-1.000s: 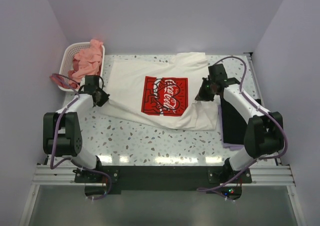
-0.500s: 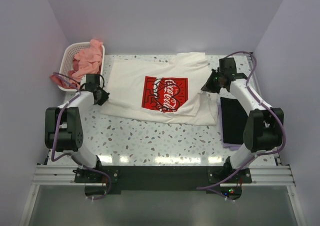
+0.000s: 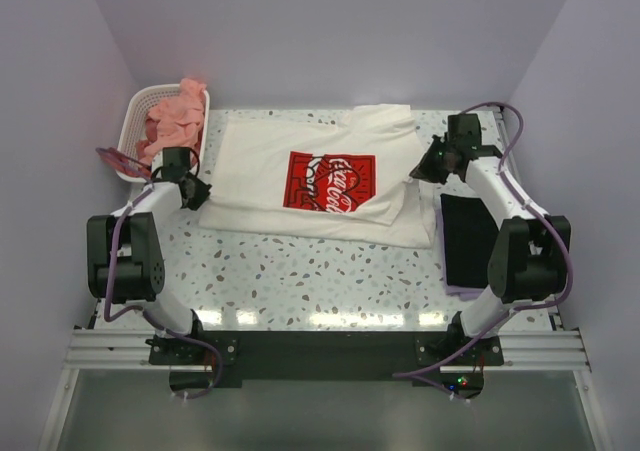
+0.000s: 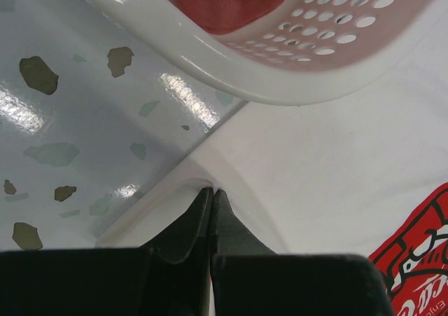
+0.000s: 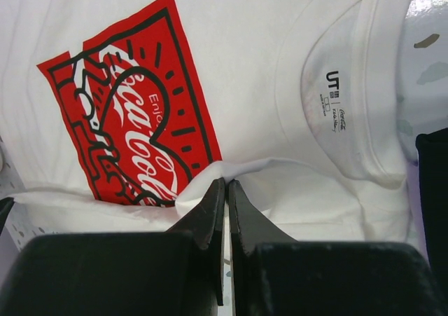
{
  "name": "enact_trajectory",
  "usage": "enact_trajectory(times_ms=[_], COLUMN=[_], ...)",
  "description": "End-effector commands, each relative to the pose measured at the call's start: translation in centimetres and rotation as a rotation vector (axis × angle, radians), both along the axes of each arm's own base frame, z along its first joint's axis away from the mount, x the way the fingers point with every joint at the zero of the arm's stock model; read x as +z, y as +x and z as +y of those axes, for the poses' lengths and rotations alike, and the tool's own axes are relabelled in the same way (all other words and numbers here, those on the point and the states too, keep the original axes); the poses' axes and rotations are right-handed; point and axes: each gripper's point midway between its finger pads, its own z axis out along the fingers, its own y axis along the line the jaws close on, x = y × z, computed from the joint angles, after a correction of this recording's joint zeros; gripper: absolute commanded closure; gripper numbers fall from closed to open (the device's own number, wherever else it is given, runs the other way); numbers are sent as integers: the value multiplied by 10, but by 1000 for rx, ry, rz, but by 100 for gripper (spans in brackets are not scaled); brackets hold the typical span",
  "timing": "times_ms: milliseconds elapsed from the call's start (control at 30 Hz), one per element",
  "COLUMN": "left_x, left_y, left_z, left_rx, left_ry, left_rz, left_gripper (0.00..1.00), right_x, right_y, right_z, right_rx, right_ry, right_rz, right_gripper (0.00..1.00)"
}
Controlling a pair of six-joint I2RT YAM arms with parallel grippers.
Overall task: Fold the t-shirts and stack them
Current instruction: Fold the tshirt
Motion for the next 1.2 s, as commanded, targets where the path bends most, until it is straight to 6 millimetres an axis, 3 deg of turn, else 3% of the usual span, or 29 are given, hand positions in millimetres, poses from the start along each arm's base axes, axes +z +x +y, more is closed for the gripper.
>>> enact_trajectory(times_ms=[0, 300, 833, 867, 1167], left_x=[28, 30, 24, 23, 18], left_y=[27, 45, 56, 56, 62], left_z=[7, 5, 5, 5, 1], left_rx=[18, 0, -6, -9, -42], left_ry=[1, -15, -23, -23, -34], left_rz=[-104, -114, -104, -100, -103], left_gripper=[100, 100, 100, 100, 100], right_x=[20, 20, 13, 12, 4], right_y=[18, 21, 30, 33, 33], right_z=[-6, -13, -18, -30, -31], right_rx=[-26, -52, -62, -87, -91], right_ry=[6, 17, 33, 32, 34], right_rz=[-75, -77, -60, -62, -47], right_gripper=[100, 100, 100, 100, 100])
